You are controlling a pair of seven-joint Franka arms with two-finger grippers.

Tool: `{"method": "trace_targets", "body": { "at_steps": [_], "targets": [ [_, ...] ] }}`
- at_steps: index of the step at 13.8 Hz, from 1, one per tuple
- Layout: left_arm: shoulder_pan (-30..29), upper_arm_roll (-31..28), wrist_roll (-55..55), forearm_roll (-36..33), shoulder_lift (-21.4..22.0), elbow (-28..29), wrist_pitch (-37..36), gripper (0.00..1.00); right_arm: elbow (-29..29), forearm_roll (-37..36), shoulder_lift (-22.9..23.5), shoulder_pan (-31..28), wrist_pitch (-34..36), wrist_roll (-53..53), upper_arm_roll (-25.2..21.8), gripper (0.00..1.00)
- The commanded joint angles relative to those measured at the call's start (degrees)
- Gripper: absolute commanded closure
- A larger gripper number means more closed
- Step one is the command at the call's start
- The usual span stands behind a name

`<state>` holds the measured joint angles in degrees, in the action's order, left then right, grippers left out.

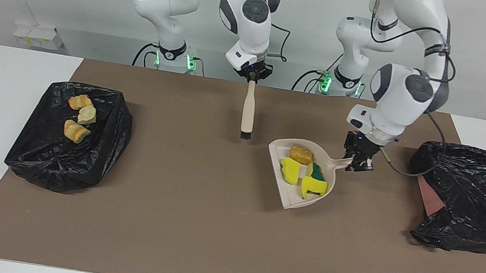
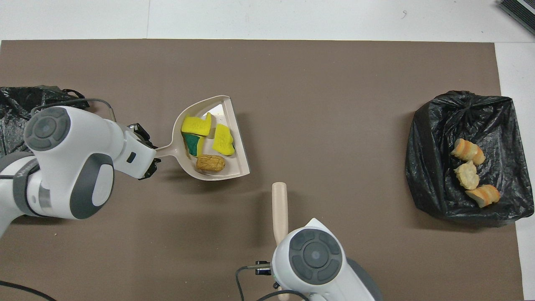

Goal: Sweep and dump trash in bin

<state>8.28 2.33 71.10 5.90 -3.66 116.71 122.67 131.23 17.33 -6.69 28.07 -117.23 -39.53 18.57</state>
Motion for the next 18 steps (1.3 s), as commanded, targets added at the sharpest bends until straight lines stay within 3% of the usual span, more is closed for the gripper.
{"method": "trace_targets", "body": {
  "at_steps": [1,4,5,8,9,10,14,18],
  "targets": [
    [-4.7,0.4,5.3,0.8,-1.4,-4.3,-3.0,1.00,4.4,0.7,-1.2,1.7,-5.5,-0.5,-0.1,1.00],
    [-9.5,0.3,10.5,0.6,-5.5,-11.8,-8.0,1.00,7.5,0.5,-1.1,2.9,-12.0,-2.0,-0.1,0.95],
    [-11.6,0.3,12.4,0.2,-6.6,-14.3,-10.1,1.00,7.9,0.0,-0.9,2.9,-12.1,-2.0,0.0,0.84],
    [-18.5,0.3,23.2,-1.9,-9.6,-22.1,-16.6,1.00,8.7,-0.3,-0.1,2.9,-13.2,-1.3,-0.1,0.31],
    [-20.6,0.3,24.8,-2.8,-9.6,-22.6,-16.8,1.00,8.3,-1.4,0.0,2.9,-13.1,-1.0,-0.1,0.04],
    [-22.1,0.3,25.1,-3.8,-9.6,-22.7,-17.0,1.00,7.3,-3.3,0.0,2.5,-12.9,-0.9,-0.2,0.00],
    [-28.8,0.3,30.3,-7.3,-10.9,-27.5,-17.6,1.00,0.5,-5.1,-0.5,-2.9,-7.6,2.3,-0.6,0.00],
    [-33.0,0.3,35.8,-14.0,-12.3,-31.1,-15.4,1.00,-7.2,-12.0,-0.8,-9.8,-2.6,4.1,-0.7,0.00]
  ]
}}
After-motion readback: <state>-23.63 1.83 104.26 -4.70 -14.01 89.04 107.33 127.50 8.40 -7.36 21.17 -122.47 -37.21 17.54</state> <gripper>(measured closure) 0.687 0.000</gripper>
